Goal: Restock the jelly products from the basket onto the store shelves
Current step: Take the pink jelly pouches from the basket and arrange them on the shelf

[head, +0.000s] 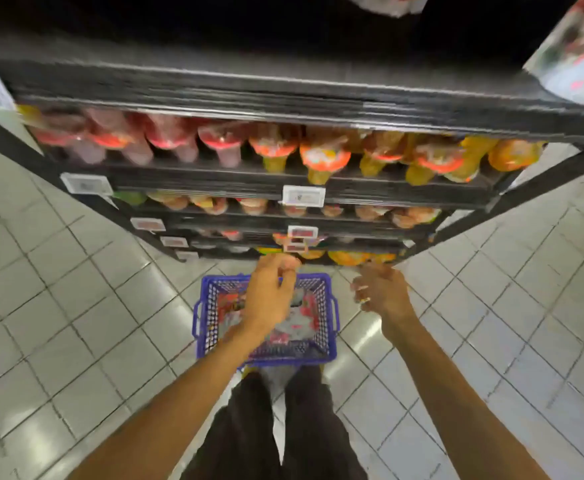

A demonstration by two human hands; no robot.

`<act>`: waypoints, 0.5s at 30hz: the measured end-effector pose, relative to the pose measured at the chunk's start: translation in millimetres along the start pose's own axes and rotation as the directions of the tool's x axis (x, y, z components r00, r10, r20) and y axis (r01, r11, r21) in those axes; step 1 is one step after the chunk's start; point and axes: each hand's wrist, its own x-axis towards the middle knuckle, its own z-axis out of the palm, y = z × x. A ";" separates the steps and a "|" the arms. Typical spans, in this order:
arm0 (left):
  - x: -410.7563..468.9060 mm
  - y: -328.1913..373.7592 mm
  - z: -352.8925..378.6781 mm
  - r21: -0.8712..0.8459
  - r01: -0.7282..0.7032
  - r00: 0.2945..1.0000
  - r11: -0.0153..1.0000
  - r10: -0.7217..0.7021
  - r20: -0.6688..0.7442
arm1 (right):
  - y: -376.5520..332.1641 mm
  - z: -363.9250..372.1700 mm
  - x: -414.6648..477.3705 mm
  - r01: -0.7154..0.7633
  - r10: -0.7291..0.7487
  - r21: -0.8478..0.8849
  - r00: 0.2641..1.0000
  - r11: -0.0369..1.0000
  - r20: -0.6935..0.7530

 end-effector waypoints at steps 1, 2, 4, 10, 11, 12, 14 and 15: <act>-6.8 -36.9 6.1 0.010 0.064 0.998 0.998 -0.064 0.000 | 29.5 10.4 12.5 -0.063 0.063 -0.008 0.998 0.998 0.017; -13.7 -72.0 11.8 0.018 0.129 0.992 0.992 -0.129 0.004 | 58.4 20.0 25.6 -0.122 0.122 -0.004 0.992 0.992 0.018; -26.3 -137.1 24.4 0.027 0.271 0.962 0.962 -0.272 0.022 | 115.0 38.6 52.3 -0.202 0.202 -0.009 0.979 0.979 -0.006; -46.0 -309.8 75.7 0.122 0.548 0.824 0.827 -0.559 0.091 | 266.6 84.4 145.8 -0.355 0.353 -0.091 0.935 0.930 -0.046; -47.4 -336.4 86.2 0.190 0.564 0.800 0.804 -0.589 0.118 | 288.7 89.5 162.7 -0.362 0.360 -0.132 0.932 0.923 -0.042; -47.3 -363.5 97.2 0.244 0.561 0.789 0.791 -0.600 0.132 | 309.6 94.8 180.2 -0.356 0.356 -0.180 0.934 0.917 -0.033; -43.1 -410.6 118.7 0.294 0.575 0.768 0.763 -0.628 0.126 | 348.2 103.8 215.8 -0.346 0.347 -0.250 0.937 0.904 -0.042; -38.2 -429.3 127.6 0.308 0.599 0.748 0.739 -0.654 0.113 | 366.8 107.7 233.9 -0.342 0.341 -0.275 0.939 0.899 -0.051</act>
